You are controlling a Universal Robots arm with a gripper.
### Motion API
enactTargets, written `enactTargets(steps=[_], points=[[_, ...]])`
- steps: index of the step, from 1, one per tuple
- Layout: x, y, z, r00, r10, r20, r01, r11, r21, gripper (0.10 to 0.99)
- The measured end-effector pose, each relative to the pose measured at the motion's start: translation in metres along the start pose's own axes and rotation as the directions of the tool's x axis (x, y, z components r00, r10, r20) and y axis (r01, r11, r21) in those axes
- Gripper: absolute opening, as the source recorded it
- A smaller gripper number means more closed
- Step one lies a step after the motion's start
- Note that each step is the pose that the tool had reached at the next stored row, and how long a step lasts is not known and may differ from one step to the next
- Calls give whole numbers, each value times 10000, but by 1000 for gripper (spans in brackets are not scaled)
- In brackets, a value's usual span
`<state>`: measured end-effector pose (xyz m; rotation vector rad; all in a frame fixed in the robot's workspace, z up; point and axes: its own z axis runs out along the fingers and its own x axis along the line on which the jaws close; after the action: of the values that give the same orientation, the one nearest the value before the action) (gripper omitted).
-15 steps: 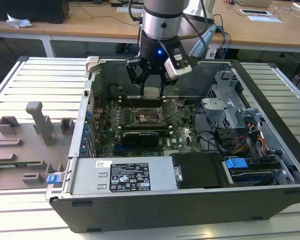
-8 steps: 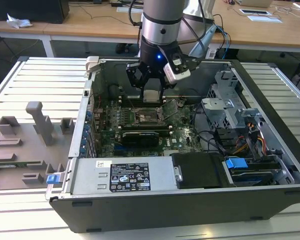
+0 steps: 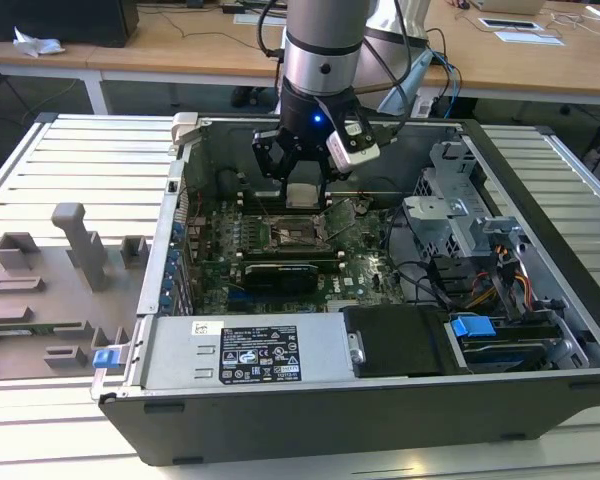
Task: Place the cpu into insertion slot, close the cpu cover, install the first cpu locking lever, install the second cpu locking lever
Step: 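Place the cpu into insertion slot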
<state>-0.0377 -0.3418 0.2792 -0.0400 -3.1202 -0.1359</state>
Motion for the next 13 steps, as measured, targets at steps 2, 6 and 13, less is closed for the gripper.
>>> enactTargets(steps=[2,6,13], points=[[0,1,1,10000,8,3,-8,10000,17,545],[0,0,2,9988,494,46,-494,9987,91,545],[0,-1,10,9938,1110,109,-1111,9937,168,545]])
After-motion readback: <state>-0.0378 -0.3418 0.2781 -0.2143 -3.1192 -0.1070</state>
